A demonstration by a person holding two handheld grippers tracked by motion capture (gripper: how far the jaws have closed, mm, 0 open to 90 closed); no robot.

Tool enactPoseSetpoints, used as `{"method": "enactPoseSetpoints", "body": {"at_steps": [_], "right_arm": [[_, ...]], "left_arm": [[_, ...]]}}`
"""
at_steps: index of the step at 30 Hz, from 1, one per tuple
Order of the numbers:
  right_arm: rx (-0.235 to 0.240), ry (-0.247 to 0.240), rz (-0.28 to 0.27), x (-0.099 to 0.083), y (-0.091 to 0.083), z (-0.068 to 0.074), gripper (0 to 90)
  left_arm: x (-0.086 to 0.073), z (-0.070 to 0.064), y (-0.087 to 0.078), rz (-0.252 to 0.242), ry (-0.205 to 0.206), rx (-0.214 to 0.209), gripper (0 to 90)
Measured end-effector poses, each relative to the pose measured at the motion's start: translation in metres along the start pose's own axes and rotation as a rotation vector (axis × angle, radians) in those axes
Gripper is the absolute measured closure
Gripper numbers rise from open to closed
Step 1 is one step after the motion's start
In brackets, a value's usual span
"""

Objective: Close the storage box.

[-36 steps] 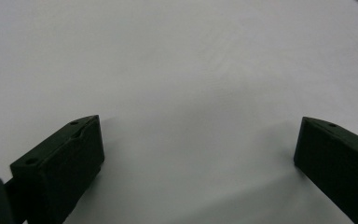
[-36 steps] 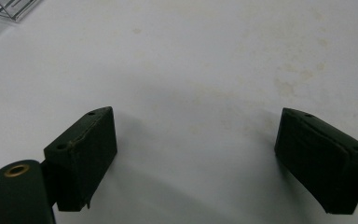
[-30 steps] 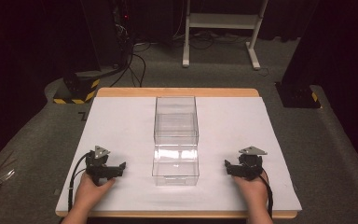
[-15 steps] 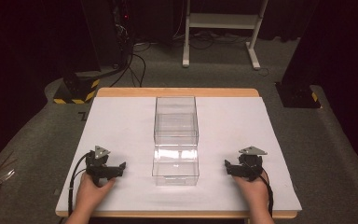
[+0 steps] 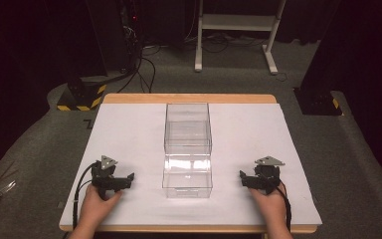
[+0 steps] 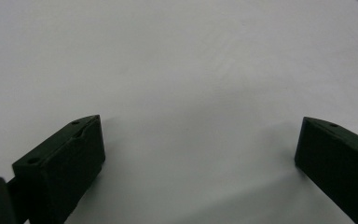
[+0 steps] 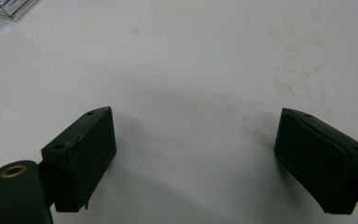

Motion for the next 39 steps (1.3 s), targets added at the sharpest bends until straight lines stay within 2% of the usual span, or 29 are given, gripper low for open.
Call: {"method": "enactPoseSetpoints", "body": {"at_steps": [3,4,7,10,12,13,21,25,35,39], "right_arm": [[-0.003,-0.002,0.000,0.000,0.000,0.000,12.0],[0.020,0.001,0.002,0.001,0.000,-0.001,10.7],[0.034,0.008,-0.005,0.001,0.000,-0.003,10.7],[0.021,-0.016,-0.040,0.003,-0.005,-0.005,10.6],[0.031,-0.028,-0.055,0.004,-0.008,-0.005,10.6],[0.057,-0.016,-0.062,0.004,-0.010,-0.004,10.7],[0.069,-0.015,-0.091,0.006,-0.015,-0.003,10.8],[0.069,-0.026,-0.112,0.009,-0.019,0.002,10.8],[0.108,-0.022,-0.137,0.015,-0.030,0.014,11.1],[0.116,-0.031,-0.166,0.019,-0.037,0.019,11.1]], "left_arm": [[0.000,0.000,0.000,0.000,-0.005,-0.003,1.7],[0.000,0.000,0.000,0.000,-0.004,-0.002,1.7],[0.000,0.000,0.000,0.000,-0.003,-0.001,1.7],[0.000,0.000,0.000,0.000,0.000,0.000,1.7],[0.000,0.000,0.000,0.000,0.000,0.000,1.7],[0.000,0.000,0.000,0.000,0.000,0.000,1.7],[0.000,0.000,0.000,0.000,0.000,0.000,1.8],[0.000,0.000,0.000,0.000,-0.003,-0.002,1.7],[0.000,0.000,0.000,0.000,0.000,0.000,1.7],[0.000,0.000,0.000,0.000,0.000,0.000,1.7]]}}
Point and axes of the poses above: each handheld gripper's, and its own axes: y roughly forward along the jaws, x roughly out of its top, z roughly to its left, the point moved 6 cm from there along y, roughly forward along the jaws, and after that the axes turned 7 degrees about -x, right-handed, at the moved point
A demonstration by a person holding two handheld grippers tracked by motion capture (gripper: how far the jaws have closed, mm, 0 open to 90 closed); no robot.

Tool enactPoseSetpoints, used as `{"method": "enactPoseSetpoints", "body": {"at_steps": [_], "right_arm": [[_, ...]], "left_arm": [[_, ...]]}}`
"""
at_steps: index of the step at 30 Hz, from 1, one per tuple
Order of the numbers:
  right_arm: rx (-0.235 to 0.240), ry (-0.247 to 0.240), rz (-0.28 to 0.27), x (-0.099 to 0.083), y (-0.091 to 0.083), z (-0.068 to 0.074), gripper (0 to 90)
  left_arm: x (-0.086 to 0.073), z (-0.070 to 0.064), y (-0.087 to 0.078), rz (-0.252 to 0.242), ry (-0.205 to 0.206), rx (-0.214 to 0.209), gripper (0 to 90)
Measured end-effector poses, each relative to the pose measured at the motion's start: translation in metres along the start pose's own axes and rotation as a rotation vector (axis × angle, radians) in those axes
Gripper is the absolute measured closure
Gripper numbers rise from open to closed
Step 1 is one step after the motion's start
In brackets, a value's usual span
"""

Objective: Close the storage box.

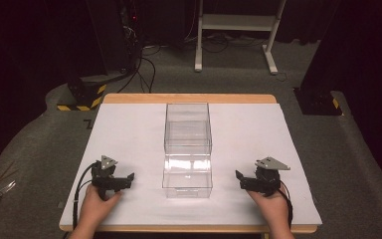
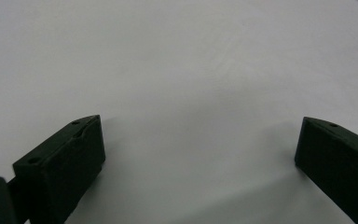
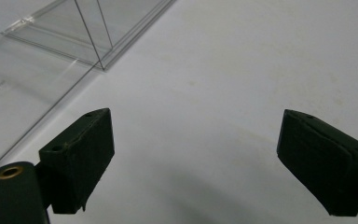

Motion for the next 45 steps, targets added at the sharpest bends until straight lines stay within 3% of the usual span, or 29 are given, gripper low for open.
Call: {"method": "enactPoseSetpoints", "body": {"at_steps": [10,28,39,45], "right_arm": [[0.027,-0.026,-0.061,0.010,-0.014,0.015,11.2],[0.120,-0.064,-0.153,0.027,-0.037,0.051,12.7],[0.201,-0.093,-0.204,0.034,-0.051,0.077,13.1],[0.239,-0.104,-0.203,0.033,-0.052,0.090,13.2]], "left_arm": [[0.000,0.000,0.000,0.000,0.000,0.000,1.8],[0.000,0.000,0.000,0.000,0.000,0.000,1.8],[0.000,0.000,0.000,0.000,0.000,0.000,1.8],[0.000,0.000,0.000,0.000,0.000,0.000,1.8]]}}
Point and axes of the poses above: each handheld gripper's, and its own axes: y roughly forward along the jaws, x roughly out of its top, z roughly to its left, the point moved 6 cm from there along y, roughly forward along the jaws, and after that the axes turned 7 degrees about -x, right-handed, at the moved point
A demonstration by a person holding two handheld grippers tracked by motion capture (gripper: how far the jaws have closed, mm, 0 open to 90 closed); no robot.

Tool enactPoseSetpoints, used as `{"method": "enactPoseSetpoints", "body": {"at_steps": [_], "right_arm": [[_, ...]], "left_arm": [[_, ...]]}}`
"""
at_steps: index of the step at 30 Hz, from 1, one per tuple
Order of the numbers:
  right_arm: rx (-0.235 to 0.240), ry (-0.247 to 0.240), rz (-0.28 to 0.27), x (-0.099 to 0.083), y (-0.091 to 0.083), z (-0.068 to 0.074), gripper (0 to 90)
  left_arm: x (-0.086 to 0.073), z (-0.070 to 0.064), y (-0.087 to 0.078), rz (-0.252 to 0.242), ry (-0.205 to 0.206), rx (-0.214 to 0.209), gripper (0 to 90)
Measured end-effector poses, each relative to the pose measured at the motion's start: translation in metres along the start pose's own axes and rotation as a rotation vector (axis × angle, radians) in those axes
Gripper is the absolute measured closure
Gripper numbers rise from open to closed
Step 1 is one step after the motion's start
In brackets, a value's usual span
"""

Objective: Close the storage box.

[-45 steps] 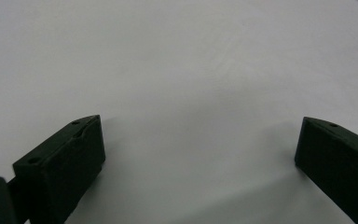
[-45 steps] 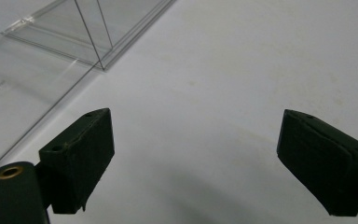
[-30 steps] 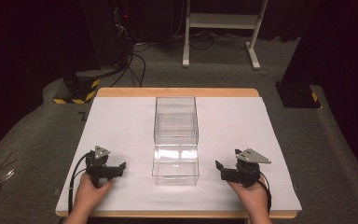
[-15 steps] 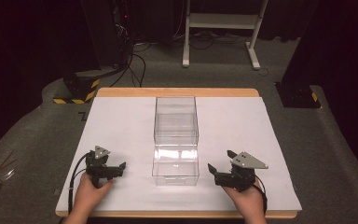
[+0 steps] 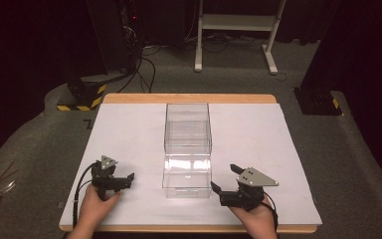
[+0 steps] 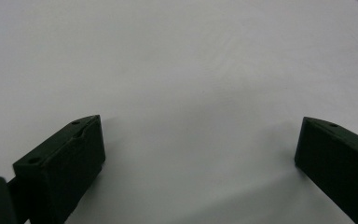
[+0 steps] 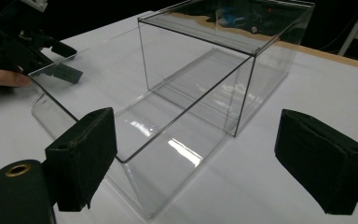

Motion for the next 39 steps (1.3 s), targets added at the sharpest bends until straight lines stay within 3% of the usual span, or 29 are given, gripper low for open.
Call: {"method": "enactPoseSetpoints", "body": {"at_steps": [6,20,39], "right_arm": [[0.038,-0.010,0.014,-0.003,0.005,0.009,12.8],[0.067,-0.002,0.035,-0.013,0.015,0.018,12.8],[0.065,0.024,0.086,-0.025,0.026,0.018,12.1]], "left_arm": [[0.000,0.000,0.000,0.000,0.000,0.000,1.8],[0.000,0.000,0.000,0.000,-0.001,0.000,1.8],[0.000,0.000,0.000,0.000,0.000,0.000,1.8]]}}
Point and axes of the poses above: each handheld gripper's, and its own axes: y roughly forward along the jaws, x roughly out of its top, z roughly to its left, the point moved 6 cm from there along y, roughly forward along the jaws, and after that the axes turned 7 degrees about -x, right-handed, at the moved point
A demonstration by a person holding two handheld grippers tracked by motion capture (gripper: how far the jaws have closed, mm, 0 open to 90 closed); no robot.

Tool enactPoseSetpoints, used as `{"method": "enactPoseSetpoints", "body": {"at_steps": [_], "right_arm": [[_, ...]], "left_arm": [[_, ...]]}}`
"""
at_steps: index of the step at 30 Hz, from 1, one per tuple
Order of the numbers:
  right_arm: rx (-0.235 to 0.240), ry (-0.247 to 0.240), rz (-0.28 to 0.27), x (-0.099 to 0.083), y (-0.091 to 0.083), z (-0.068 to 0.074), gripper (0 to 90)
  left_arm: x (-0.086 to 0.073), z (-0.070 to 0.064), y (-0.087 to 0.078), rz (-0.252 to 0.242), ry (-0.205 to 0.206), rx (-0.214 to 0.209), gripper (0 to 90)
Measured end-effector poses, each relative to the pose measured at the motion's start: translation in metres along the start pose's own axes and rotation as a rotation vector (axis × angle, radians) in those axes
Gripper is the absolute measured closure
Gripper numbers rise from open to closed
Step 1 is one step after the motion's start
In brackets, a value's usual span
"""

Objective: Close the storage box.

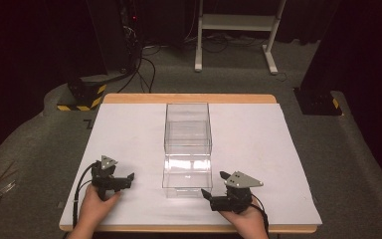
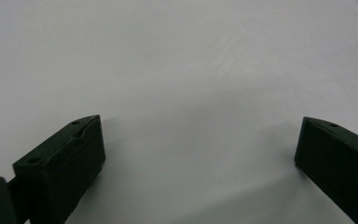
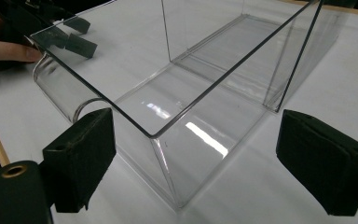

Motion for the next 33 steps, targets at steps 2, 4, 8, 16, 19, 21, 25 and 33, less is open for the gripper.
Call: {"method": "enactPoseSetpoints", "body": {"at_steps": [2,4,8,16,19,21,25,33], "right_arm": [[0.001,0.000,-0.001,0.000,0.000,0.000,12.0],[0.003,0.000,-0.002,0.000,0.001,0.000,11.9],[0.001,-0.005,-0.003,-0.001,0.002,0.001,11.2],[-0.001,-0.012,-0.011,0.000,0.004,0.000,9.9],[-0.005,0.001,-0.020,0.001,0.004,0.000,9.9],[-0.005,-0.002,-0.024,0.001,0.005,0.000,9.8],[-0.009,-0.006,-0.034,0.003,0.007,0.001,9.8],[-0.025,0.002,-0.039,0.002,0.014,0.003,9.7]], "left_arm": [[0.000,0.000,0.000,0.000,0.000,0.000,1.8],[0.000,0.000,0.000,0.000,0.000,0.000,1.8],[0.000,0.000,0.000,0.000,0.000,0.000,1.8],[0.000,0.000,0.000,0.000,-0.003,-0.002,1.8],[0.000,0.000,0.000,0.000,-0.003,-0.002,1.8],[0.000,0.000,0.000,0.000,-0.004,-0.002,1.8],[0.000,0.000,0.000,0.000,-0.006,-0.004,1.7],[0.000,0.000,0.000,0.000,-0.004,-0.003,1.7]]}}
Point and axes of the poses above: each handheld gripper's, and its own axes: y roughly forward along the jaws, x roughly out of its top, z roughly to its left, the point moved 6 cm from there along y, roughly forward along the jaws, and after that the axes turned 7 degrees about -x, right-handed, at the moved point
